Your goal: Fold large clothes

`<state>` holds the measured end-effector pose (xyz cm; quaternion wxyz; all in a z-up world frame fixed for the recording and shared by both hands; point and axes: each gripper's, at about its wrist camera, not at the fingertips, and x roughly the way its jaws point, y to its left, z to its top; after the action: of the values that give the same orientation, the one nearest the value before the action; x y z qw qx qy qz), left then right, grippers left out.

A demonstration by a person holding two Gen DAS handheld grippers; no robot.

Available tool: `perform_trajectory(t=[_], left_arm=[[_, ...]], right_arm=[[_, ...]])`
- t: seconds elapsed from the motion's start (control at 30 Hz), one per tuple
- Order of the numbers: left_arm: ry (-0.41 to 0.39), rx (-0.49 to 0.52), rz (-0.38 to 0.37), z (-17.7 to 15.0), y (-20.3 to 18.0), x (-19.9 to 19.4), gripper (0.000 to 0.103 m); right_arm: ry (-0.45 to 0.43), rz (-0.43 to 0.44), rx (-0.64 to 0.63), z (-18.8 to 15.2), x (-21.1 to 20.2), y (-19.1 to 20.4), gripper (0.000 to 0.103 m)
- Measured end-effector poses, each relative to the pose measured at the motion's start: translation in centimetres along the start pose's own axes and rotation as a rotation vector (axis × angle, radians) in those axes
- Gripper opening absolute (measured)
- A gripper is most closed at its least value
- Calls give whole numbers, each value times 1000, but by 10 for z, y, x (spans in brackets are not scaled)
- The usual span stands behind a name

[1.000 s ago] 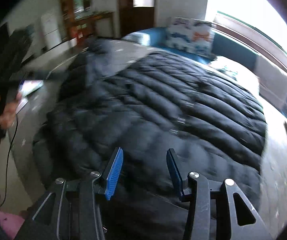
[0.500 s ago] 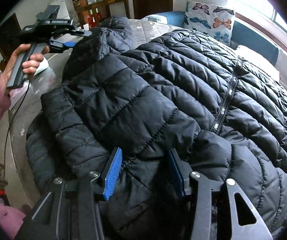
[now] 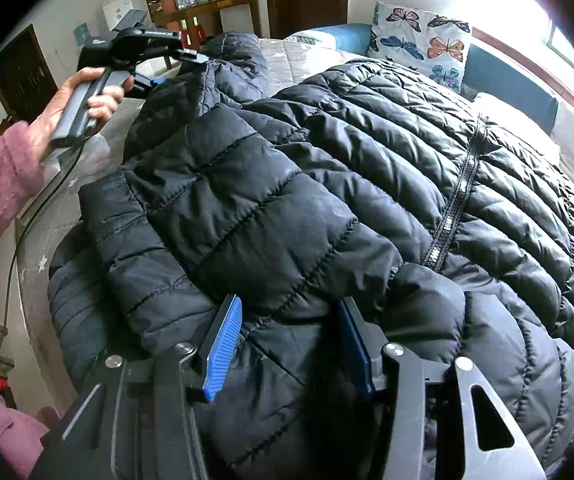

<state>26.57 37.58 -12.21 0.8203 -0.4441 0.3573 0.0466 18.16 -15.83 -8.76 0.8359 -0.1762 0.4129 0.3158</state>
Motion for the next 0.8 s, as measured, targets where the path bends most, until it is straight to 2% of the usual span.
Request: perform_trajectory(t=[0.17,0.27,0.43,0.6,0.63,0.73,0.8], left_arm=[[-42,-66,-35,34,14,6,56],[-62,-115,-80,59,24,11,56],[-91,-169,-65,96,39,28,56],[-112,-193,-99,121,47,40,54],[-119,-192,-101,124,46,41,42],[-131,-189,-132,135,36,37,16],[-171,-159,-146,141,17,23,13]], right_arm=[[2,4,1,1,0,0,54],[2,4,5,1,0,1,55],[2,12,9,1,1,0,55],[-1,23,14,1,1,-2,55],[-1,25,15,1,2,-3,55],[0,25,16,1,1,-2,55],[6,16,14,3,0,-1,55]])
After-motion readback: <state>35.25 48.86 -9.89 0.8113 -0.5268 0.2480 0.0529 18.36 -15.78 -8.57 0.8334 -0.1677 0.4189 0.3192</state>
